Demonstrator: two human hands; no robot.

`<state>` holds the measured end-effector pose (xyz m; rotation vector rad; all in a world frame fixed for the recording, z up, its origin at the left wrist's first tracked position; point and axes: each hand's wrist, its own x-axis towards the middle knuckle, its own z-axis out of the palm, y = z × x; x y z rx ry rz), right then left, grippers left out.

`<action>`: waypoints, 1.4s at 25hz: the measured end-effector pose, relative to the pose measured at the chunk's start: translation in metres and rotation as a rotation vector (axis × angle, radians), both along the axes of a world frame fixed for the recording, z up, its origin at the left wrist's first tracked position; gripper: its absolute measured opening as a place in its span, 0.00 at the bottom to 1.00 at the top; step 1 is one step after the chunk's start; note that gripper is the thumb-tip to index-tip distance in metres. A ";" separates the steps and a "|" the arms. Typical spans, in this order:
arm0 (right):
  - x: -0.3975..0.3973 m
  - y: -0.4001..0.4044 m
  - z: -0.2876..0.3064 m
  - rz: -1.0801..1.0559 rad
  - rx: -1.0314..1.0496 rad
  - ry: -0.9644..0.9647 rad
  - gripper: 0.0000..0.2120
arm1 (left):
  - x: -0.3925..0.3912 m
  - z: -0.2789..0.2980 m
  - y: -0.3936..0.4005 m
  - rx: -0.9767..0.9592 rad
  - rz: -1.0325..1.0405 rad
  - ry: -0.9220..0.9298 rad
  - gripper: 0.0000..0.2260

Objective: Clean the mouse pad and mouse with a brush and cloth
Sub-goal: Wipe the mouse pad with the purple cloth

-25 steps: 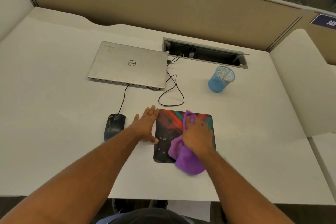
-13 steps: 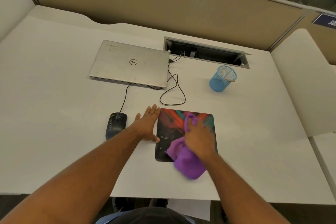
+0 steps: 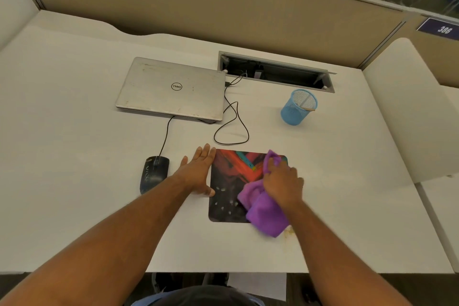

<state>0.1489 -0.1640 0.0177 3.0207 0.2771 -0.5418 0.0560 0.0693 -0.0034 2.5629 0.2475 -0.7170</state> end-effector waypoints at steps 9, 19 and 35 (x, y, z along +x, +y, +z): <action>-0.054 0.023 -0.013 0.263 0.136 0.035 0.28 | 0.004 -0.003 0.000 0.013 -0.013 0.025 0.60; -0.044 0.051 -0.010 0.185 0.217 -0.020 0.32 | 0.003 -0.001 0.000 0.010 -0.006 0.029 0.59; -0.049 0.029 -0.012 0.133 0.265 -0.042 0.31 | 0.003 -0.001 0.000 0.012 -0.017 0.043 0.59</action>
